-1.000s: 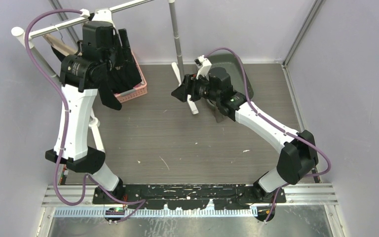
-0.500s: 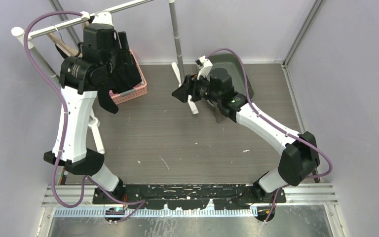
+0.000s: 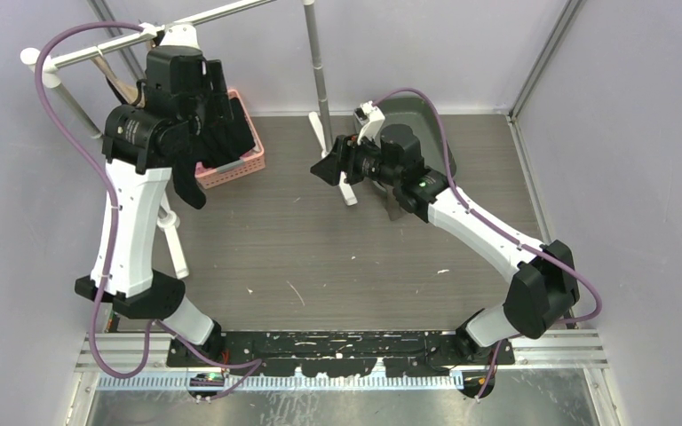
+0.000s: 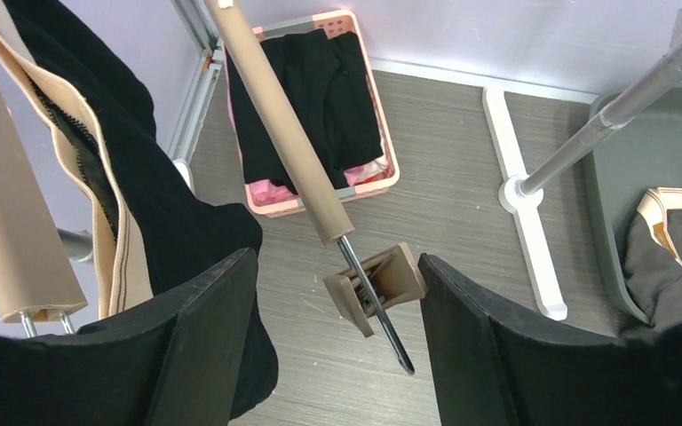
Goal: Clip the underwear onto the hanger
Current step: Pick up the hanger from the clothesline.
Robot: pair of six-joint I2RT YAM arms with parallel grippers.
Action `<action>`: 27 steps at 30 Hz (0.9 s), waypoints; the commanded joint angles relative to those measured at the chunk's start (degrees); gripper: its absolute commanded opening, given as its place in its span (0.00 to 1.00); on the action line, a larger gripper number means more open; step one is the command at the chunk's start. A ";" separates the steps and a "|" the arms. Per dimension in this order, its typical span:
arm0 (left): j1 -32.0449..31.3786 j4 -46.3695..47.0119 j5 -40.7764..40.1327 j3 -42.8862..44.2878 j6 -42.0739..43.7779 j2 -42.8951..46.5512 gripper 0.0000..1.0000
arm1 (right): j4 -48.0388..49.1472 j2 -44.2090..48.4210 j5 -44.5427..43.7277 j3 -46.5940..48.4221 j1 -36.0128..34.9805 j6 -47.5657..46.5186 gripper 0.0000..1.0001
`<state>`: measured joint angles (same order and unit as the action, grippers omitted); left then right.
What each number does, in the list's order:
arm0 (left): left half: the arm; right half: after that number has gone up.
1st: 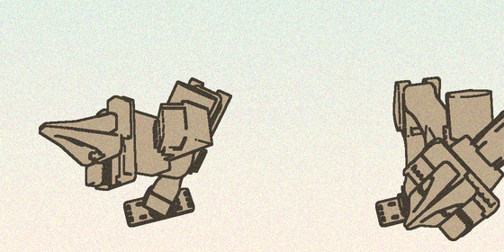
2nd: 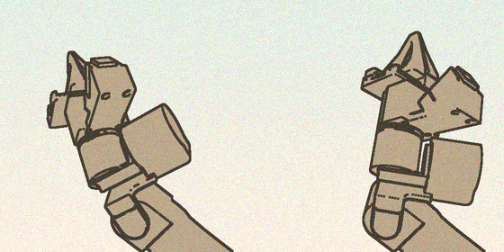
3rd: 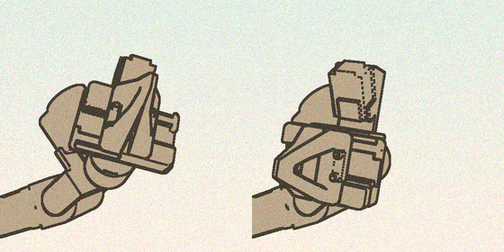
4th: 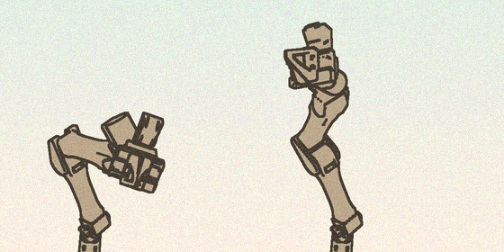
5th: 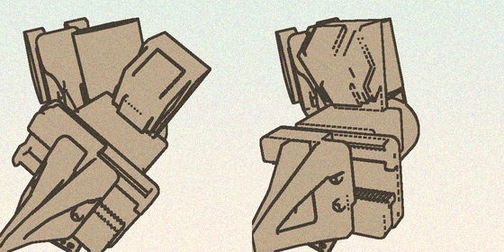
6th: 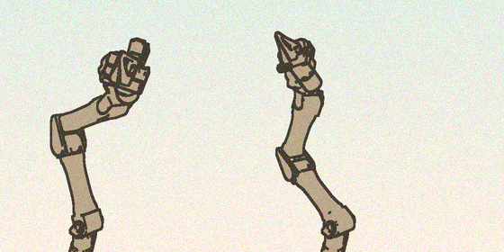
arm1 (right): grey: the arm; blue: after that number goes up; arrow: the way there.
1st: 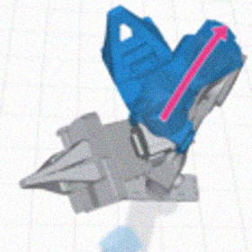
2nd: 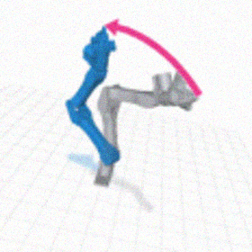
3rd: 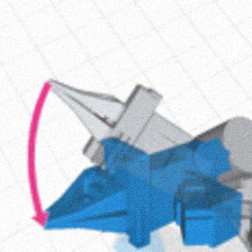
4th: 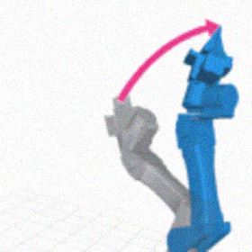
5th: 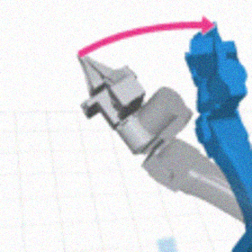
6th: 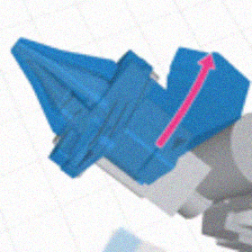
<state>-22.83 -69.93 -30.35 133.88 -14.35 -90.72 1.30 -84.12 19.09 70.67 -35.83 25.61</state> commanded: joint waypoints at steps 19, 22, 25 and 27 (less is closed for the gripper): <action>-0.24 1.42 -2.79 -0.02 0.64 2.94 0.67 | 3.33 2.99 -0.11 0.16 -0.18 0.02 0.70; -0.20 1.44 -2.94 -0.19 0.65 3.02 0.66 | 3.33 2.95 -0.11 0.15 -0.20 0.06 0.70; -0.20 1.49 -3.05 -0.33 0.76 3.09 0.66 | 3.29 2.91 -0.11 0.17 -0.20 0.06 0.70; -0.24 1.47 -3.05 -0.36 0.83 3.09 0.66 | 3.29 2.91 -0.11 0.17 -0.19 0.06 0.70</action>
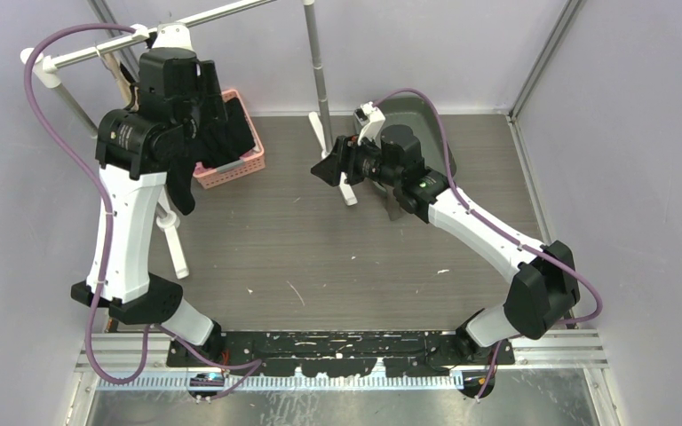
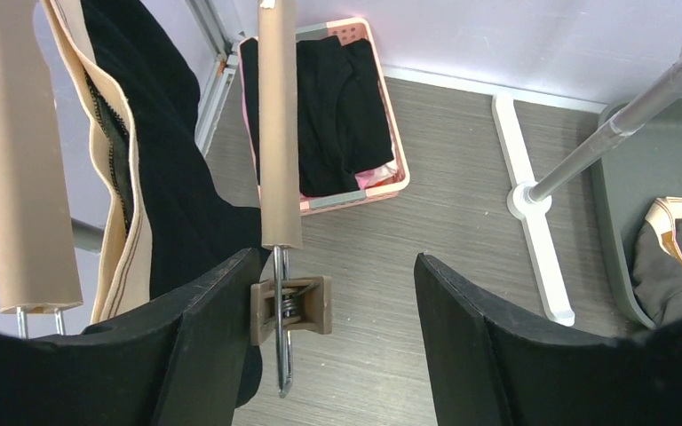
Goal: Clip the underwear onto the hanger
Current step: Pick up the hanger from the clothesline.
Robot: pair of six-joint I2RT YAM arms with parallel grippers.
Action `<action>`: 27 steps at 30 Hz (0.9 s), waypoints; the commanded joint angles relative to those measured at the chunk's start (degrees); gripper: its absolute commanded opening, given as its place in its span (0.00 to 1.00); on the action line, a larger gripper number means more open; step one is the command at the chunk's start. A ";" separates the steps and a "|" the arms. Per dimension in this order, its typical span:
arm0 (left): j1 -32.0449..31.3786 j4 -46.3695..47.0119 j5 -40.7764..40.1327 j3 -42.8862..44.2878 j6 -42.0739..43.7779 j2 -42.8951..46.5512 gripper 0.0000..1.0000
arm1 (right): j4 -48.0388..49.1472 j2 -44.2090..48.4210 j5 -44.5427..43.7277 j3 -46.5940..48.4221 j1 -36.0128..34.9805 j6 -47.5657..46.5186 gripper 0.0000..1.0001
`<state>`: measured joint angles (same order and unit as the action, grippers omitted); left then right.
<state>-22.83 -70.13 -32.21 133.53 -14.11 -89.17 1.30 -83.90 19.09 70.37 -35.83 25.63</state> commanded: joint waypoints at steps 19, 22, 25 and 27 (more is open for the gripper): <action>-0.24 1.95 -1.91 -1.43 0.75 2.76 0.57 | 3.28 3.26 -0.11 0.20 -0.18 0.12 0.70; -0.20 2.17 -2.84 -1.92 1.25 2.97 0.44 | 3.34 3.46 -0.20 0.08 -0.20 0.12 0.70; -0.24 2.52 -4.15 -2.16 1.48 3.04 0.20 | 3.23 3.61 -0.26 -0.09 -0.20 0.04 0.70; -0.20 3.08 -4.41 -2.22 1.50 3.39 0.12 | 3.12 3.67 -0.37 -0.01 -0.20 -0.09 0.70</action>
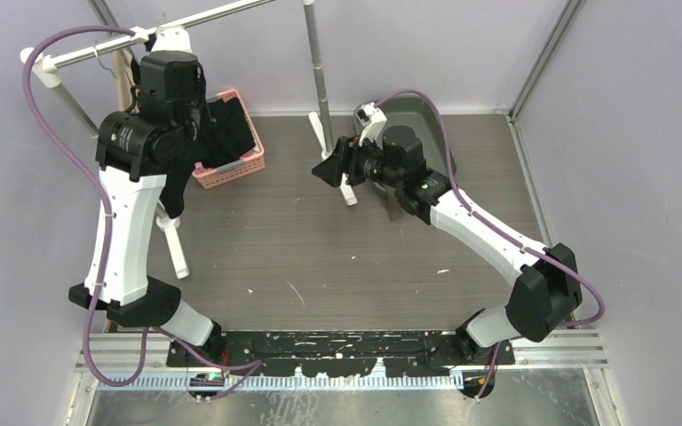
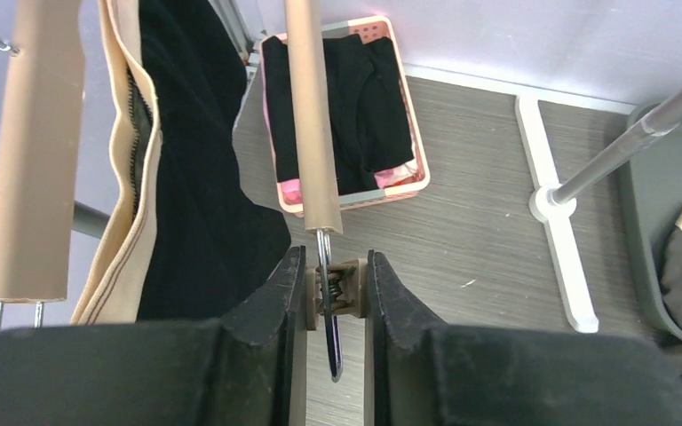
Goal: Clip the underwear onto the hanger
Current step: Pick up the hanger from the clothesline, then open the clamp at the hanger.
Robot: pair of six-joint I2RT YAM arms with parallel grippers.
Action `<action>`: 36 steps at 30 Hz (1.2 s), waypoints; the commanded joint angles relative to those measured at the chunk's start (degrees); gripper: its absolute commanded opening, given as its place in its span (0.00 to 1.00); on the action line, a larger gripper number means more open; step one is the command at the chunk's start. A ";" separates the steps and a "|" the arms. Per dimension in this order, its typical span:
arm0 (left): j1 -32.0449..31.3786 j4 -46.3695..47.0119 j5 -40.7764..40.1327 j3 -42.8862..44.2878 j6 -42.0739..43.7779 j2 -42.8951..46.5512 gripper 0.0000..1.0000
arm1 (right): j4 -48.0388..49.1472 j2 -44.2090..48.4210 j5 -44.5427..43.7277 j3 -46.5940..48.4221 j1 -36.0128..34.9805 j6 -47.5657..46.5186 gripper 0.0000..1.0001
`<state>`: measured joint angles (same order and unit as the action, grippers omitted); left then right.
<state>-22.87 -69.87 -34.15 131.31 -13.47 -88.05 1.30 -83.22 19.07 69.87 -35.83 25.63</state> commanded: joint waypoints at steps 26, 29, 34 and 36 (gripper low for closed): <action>-0.15 24.11 7.74 -12.91 9.48 17.12 0.00 | 3.17 1.66 -0.79 1.15 -0.12 -0.75 0.70; -0.18 25.99 10.11 -14.69 9.84 18.15 0.00 | 3.18 1.74 -0.95 1.02 -0.16 -0.84 0.70; -0.15 27.30 12.29 -16.44 10.03 19.32 0.00 | 3.17 2.07 -1.29 0.72 -0.18 -1.09 0.70; -0.16 26.84 13.06 -16.46 10.18 19.17 0.00 | 3.16 2.17 -1.32 0.58 -0.19 -1.13 0.70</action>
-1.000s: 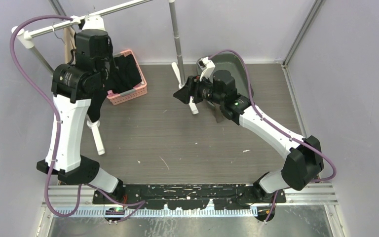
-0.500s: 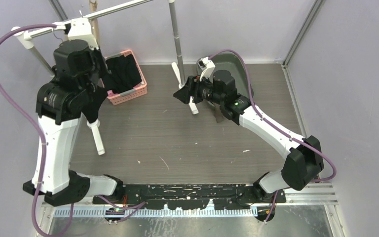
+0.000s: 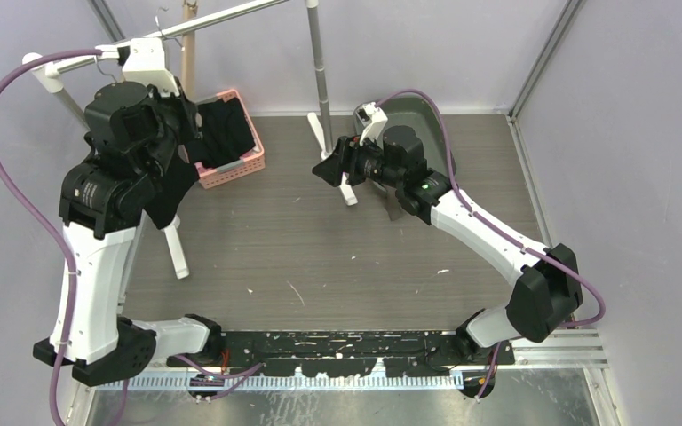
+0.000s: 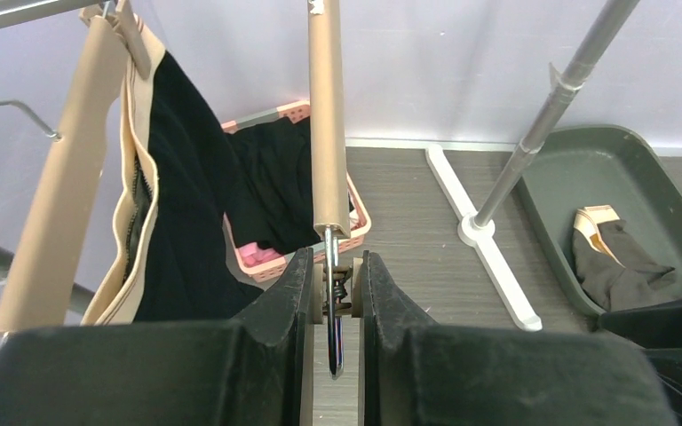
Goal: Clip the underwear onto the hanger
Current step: Open the clamp at the hanger.
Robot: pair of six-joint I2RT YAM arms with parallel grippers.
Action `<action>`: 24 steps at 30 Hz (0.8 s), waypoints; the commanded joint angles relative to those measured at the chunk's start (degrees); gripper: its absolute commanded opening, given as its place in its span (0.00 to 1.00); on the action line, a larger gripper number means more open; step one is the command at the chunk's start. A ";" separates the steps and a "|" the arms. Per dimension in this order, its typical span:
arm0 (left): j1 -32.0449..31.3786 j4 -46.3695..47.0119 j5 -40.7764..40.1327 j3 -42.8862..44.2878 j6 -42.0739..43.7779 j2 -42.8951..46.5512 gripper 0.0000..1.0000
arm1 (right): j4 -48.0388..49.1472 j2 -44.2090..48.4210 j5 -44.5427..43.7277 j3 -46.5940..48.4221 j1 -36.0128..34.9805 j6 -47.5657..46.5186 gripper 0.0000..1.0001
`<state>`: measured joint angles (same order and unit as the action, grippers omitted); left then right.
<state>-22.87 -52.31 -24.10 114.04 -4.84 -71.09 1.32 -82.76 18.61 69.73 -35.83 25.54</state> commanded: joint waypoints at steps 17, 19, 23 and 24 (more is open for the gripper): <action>-0.18 10.34 10.12 -8.06 0.28 4.23 0.00 | 2.01 3.22 -2.19 -0.84 0.16 -1.63 0.70; -0.15 10.19 10.48 -9.02 -0.17 4.58 0.00 | 1.36 3.31 -3.00 -0.75 0.62 -1.32 0.70; -0.15 10.37 12.03 -11.65 -1.04 5.73 0.00 | -0.67 3.07 -5.23 -0.21 2.65 0.50 0.71; -0.15 10.38 12.42 -12.29 -1.21 5.98 0.00 | -1.59 2.86 -5.71 0.25 3.29 0.82 0.71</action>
<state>-22.87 -46.98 -14.15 102.85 -5.23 -67.64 0.78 -82.21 16.12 68.51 -34.81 25.34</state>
